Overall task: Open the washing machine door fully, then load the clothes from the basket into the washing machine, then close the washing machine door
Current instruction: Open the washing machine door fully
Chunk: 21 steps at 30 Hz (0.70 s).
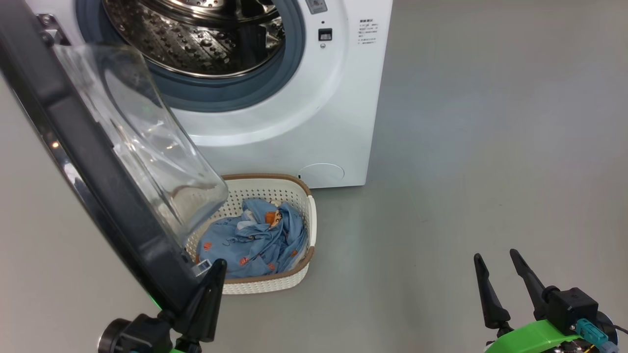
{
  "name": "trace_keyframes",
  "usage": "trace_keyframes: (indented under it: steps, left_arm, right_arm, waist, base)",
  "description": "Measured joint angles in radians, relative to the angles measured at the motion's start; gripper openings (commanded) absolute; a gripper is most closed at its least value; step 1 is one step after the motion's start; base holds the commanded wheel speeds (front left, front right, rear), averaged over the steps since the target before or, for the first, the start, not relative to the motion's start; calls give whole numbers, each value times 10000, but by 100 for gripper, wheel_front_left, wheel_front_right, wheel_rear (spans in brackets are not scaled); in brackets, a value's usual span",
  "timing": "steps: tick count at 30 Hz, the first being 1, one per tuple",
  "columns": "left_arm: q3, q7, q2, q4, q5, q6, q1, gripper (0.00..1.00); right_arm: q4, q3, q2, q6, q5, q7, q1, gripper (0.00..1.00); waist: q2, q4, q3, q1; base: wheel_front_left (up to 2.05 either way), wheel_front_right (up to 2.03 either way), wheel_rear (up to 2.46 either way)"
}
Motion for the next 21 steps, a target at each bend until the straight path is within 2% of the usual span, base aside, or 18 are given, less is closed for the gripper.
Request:
trace_keyframes:
  steps: [7,15,21]
  left_arm:
    - [441,4,-234,-82,403,-58,213,0]
    - [1381,2,-466,-439,706,-54,737,0]
    - [2228,2,-552,-552,834,497,1058,0]
  right_arm:
    - [10,8,-2,0,8,0,1,100]
    - [13,8,-2,0,86,0,7,100]
    - [63,-21,-2,0,88,0,43,100]
  waist:
    - [0,271,-47,0]
    - [0,760,-94,-1]
    - [0,1152,-199,0]
  base:
    - [0,0,0]
    - [0,0,0]
    - [0,0,0]
